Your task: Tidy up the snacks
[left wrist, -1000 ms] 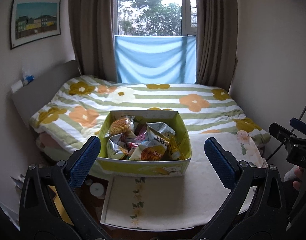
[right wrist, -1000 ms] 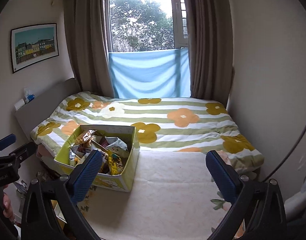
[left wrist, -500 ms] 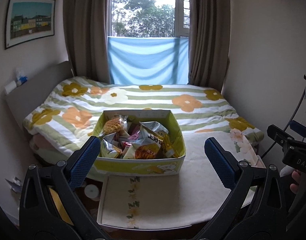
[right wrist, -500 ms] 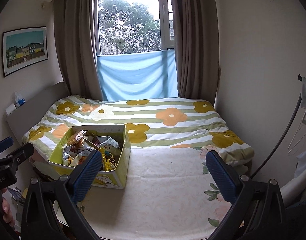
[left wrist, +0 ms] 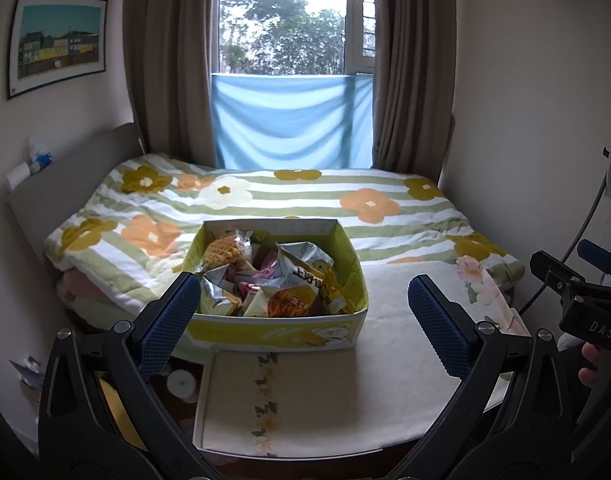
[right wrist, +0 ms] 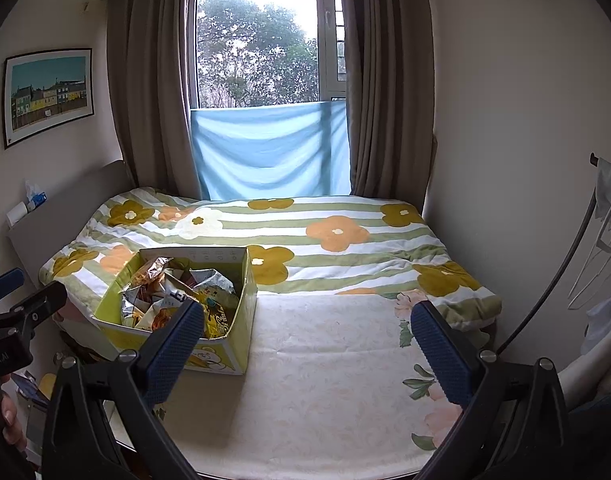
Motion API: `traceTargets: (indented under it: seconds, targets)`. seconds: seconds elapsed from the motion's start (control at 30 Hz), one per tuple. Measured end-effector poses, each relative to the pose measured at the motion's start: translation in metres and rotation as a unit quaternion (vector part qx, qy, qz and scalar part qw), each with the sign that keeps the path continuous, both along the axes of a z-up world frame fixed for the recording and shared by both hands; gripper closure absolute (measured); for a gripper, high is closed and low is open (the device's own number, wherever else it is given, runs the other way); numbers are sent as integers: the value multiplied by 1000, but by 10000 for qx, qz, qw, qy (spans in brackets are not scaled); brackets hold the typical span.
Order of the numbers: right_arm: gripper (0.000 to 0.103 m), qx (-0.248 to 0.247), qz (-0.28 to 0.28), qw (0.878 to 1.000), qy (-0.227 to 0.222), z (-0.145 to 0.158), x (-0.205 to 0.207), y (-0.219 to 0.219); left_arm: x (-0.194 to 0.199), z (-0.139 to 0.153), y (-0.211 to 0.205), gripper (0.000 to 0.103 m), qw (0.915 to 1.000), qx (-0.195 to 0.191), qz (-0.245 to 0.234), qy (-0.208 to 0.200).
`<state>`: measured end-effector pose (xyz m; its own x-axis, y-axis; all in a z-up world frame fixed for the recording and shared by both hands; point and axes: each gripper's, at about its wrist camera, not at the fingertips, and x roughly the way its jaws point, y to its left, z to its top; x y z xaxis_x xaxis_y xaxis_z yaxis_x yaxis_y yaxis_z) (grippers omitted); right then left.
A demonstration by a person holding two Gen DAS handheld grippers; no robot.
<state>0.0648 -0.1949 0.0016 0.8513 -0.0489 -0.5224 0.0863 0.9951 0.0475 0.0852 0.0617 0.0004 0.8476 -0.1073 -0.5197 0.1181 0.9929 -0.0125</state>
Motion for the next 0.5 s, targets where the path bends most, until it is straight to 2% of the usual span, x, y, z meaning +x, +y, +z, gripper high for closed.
traceTargets:
  seconds: [0.5]
  targets:
    - [0,-23,28,10000,7,-1,0,-3,-4,0,-4,0,10000,22,33,-23]
